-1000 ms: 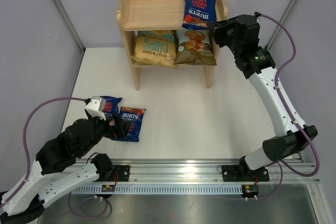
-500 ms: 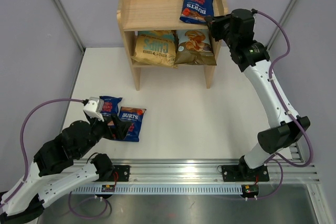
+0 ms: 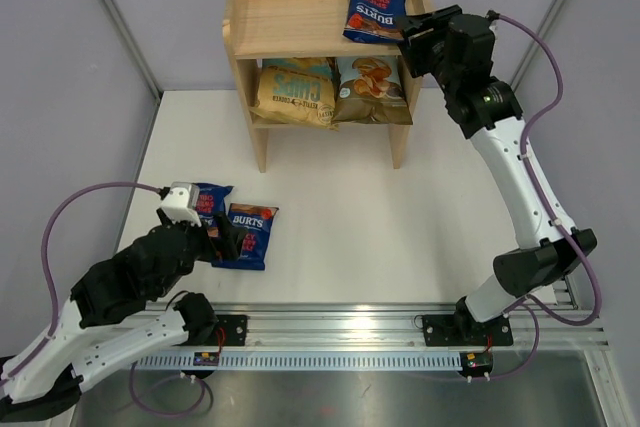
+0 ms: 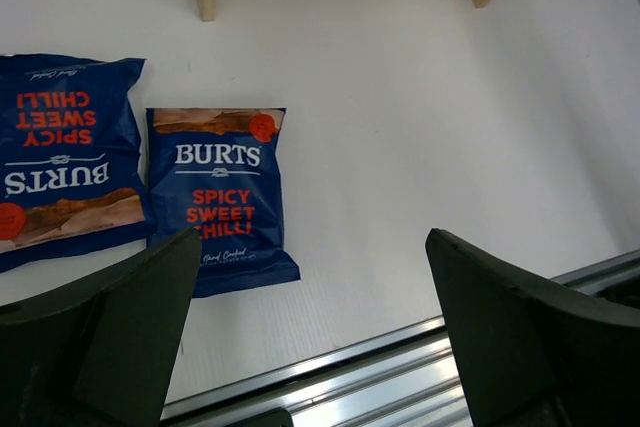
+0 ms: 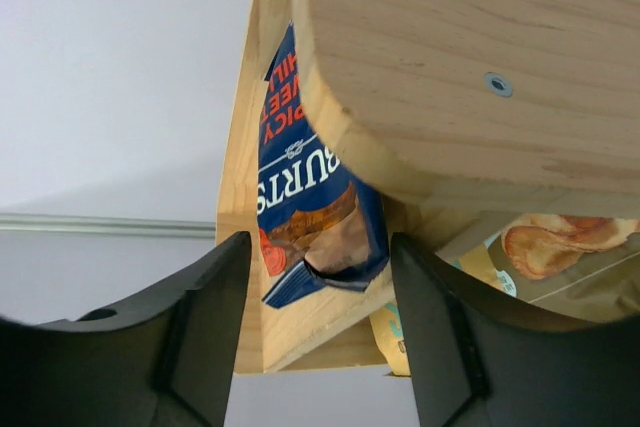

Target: Place and organize the chips bags onto the shelf

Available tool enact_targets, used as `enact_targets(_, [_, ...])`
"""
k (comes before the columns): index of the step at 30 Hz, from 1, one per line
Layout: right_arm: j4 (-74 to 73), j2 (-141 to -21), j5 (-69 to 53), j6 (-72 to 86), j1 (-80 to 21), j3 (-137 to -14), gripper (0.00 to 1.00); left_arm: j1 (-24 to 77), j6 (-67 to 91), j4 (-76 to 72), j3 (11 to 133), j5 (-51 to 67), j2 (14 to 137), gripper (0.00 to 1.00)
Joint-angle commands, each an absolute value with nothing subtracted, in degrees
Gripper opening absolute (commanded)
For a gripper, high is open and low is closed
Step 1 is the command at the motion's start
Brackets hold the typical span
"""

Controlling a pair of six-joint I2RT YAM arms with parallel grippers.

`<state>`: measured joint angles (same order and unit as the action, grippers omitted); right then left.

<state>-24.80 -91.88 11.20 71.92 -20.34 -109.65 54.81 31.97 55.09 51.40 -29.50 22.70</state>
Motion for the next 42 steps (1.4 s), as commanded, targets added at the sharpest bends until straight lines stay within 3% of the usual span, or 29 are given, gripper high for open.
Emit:
enact_targets(1, [-24.5,-86.8,10.2,67.9,-19.9,-108.3,0.67,55.1,35.1,57.1,54.0,-35.7,27.5,0.99])
enact_targets(6, [-22.8,-82.7,5.6,63.9,-19.8,-103.7,0.83,53.4,37.5,59.0,54.8,-39.5,33.5,0.99])
enact_targets(8, [-21.6,-78.7,1.9,60.0,-19.8,-100.4,0.99,50.4,37.4,58.9,54.8,-38.7,35.1,0.99])
enact_targets(17, [-19.2,-58.6,-14.8,36.7,-19.8,-76.0,0.99,31.8,31.6,50.8,51.8,-24.2,39.2,0.99])
enact_targets(20, [-15.7,-51.3,-20.8,36.5,-19.8,-61.7,1.00,27.4,30.7,50.3,51.8,-22.9,38.9,0.99])
enact_targets(24, [0.3,-47.8,-28.0,44.0,-19.9,-43.7,1.00,25.8,29.2,50.0,52.1,-21.1,39.3,0.99])
enact_targets(27, [13.7,-51.8,-33.0,50.0,-20.7,-34.6,1.00,25.8,27.8,50.5,52.9,-18.9,39.9,0.99])
enact_targets(31, [26.4,-62.3,-25.4,51.9,-29.3,-28.2,1.00,25.8,24.4,49.7,53.4,-12.9,38.3,0.99])
enact_targets(36, [41.6,-78.8,-16.5,54.0,-38.0,-29.8,0.98,25.9,23.4,48.5,52.6,-8.7,35.2,0.99])
enact_targets(42, [56.1,-103.2,-15.7,56.6,-46.0,-38.7,0.96,25.9,23.6,46.9,50.8,-9.8,31.1,0.99])
